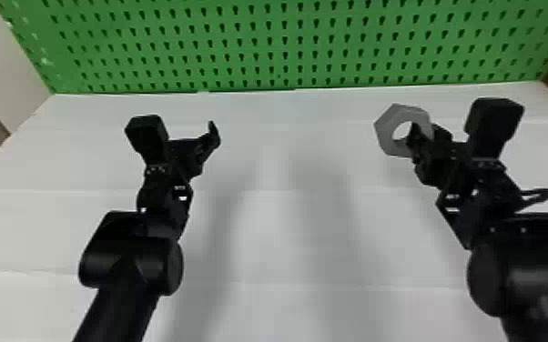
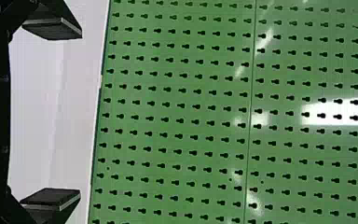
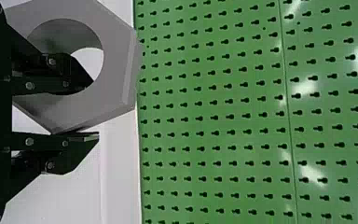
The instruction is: Pick up the hex nut
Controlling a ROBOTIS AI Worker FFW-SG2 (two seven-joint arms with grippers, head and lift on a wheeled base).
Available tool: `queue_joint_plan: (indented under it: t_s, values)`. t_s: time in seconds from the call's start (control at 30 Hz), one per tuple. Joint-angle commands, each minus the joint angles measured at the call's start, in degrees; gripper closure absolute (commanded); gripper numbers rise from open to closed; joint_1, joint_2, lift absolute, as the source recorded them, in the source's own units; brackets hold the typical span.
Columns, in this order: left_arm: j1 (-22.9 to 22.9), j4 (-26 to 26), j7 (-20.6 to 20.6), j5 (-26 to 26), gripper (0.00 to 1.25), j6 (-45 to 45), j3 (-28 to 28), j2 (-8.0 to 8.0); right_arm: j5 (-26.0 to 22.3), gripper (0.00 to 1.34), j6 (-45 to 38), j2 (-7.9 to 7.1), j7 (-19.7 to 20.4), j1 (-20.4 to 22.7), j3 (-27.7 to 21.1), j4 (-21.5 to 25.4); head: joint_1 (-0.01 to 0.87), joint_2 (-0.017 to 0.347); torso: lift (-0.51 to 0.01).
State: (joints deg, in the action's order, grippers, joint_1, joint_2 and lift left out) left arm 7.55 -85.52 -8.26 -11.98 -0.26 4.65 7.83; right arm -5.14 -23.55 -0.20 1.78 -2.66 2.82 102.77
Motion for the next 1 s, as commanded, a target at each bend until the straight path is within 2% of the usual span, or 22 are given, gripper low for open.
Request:
queue_joint_plan:
  t_s: [0.0, 0.53, 0.97]
  values:
    - [0.1, 0.0, 0.0, 0.1, 0.09, 0.0, 0.0, -0.18, 0.7, 0.91, 4.1, -0.42, 1.6, 2.0, -0.6, -0.4, 0.785, 0.152, -0.079]
    - [0.4, 0.3, 0.0, 0.4, 0.09, 0.0, 0.2, -0.36, 3.0, 0.91, 18.3, -1.03, 2.8, 5.2, -0.4, -5.6, 0.785, 0.153, -0.079]
    - [0.0, 0.4, 0.0, 0.1, 0.09, 0.0, 0.4, -0.44, 3.0, 0.91, 20.8, -1.12, 2.8, 5.7, -0.5, -6.1, 0.785, 0.153, -0.079]
